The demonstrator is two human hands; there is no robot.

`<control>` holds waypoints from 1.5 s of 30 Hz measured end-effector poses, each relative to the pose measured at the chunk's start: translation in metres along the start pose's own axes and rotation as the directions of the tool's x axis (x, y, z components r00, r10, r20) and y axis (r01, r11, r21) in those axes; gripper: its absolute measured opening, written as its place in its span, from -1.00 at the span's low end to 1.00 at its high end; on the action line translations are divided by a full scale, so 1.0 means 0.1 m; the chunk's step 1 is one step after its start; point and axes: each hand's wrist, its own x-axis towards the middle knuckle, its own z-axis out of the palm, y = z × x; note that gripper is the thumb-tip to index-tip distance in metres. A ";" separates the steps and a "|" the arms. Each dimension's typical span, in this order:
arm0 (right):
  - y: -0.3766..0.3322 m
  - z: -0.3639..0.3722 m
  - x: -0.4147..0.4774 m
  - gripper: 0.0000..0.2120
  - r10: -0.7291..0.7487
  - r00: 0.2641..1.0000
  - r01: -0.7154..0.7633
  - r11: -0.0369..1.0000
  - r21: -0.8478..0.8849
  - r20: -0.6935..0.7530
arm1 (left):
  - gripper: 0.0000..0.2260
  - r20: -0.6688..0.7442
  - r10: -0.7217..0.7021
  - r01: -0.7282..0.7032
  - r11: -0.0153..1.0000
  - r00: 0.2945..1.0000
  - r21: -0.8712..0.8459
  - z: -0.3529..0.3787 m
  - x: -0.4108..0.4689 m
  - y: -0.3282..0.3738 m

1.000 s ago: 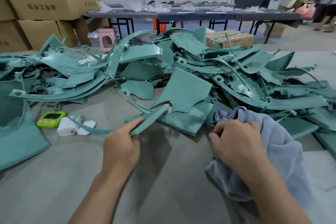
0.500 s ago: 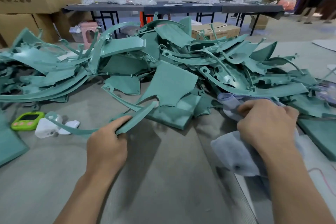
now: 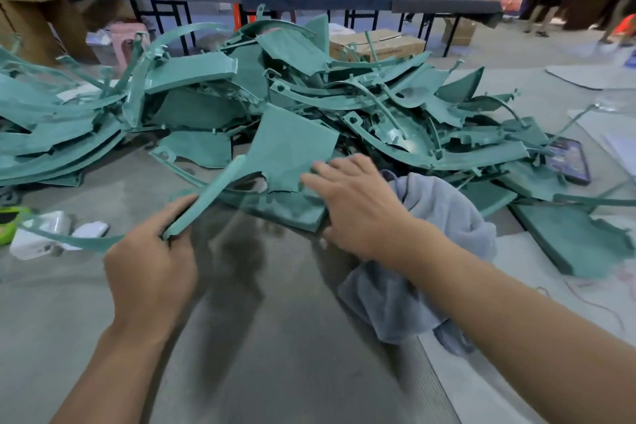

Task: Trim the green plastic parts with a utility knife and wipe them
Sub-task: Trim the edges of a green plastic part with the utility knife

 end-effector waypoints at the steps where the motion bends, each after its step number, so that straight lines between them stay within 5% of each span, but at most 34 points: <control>1: -0.04 0.07 0.06 -0.42 -0.077 0.997 0.077 0.996 -0.052 0.003 | -0.65 -0.006 -0.009 0.009 1.000 1.000 0.018 -0.01 0.00 -0.01; 8: -0.05 0.23 0.47 -0.59 -0.387 0.917 0.361 0.908 -0.212 -0.095 | -0.55 -0.082 -0.042 0.043 0.999 0.996 0.007 -0.07 0.04 -0.02; 12: -0.02 -0.01 0.86 -0.84 -0.170 0.941 0.124 0.977 -0.172 -0.291 | -0.56 -0.151 -0.050 0.050 0.999 0.987 -0.003 -0.09 0.09 -0.03; 15: 0.07 -0.22 1.12 -0.64 0.023 0.934 -0.096 0.977 -0.188 -0.358 | -0.48 -0.165 -0.088 0.080 0.995 0.982 -0.054 -0.11 0.10 -0.01; 20: 0.01 -0.13 1.21 -0.52 0.232 0.973 -0.229 0.947 0.224 0.011 | -0.42 -0.124 -0.085 0.081 0.996 0.989 -0.035 -0.12 0.12 -0.05; 27: -0.13 0.23 0.54 -0.54 0.361 0.893 -0.364 0.931 -0.041 0.267 | -0.50 -0.004 0.125 -0.124 0.984 0.992 0.130 -0.01 0.09 -0.07; 35: -0.01 0.19 0.16 -0.76 0.546 0.781 -0.603 0.786 0.140 0.303 | -0.50 0.002 0.125 -0.125 0.989 0.992 0.074 0.00 0.05 -0.13; 39: -0.02 0.19 -0.07 -0.71 0.681 0.723 -0.664 0.639 0.388 0.117 | -0.60 -0.006 0.138 -0.138 0.990 0.990 0.011 -0.05 0.00 0.00; 42: -0.10 0.20 -0.17 -0.72 0.758 0.652 -0.482 0.386 0.786 0.029 | -0.73 0.034 0.263 -0.264 0.964 0.964 0.030 -0.05 -0.08 0.09; 45: -0.21 0.13 -0.19 -0.75 0.619 0.780 -0.257 0.176 0.950 0.096 | -0.68 0.200 0.263 -0.279 0.959 0.944 0.056 0.03 -0.12 0.10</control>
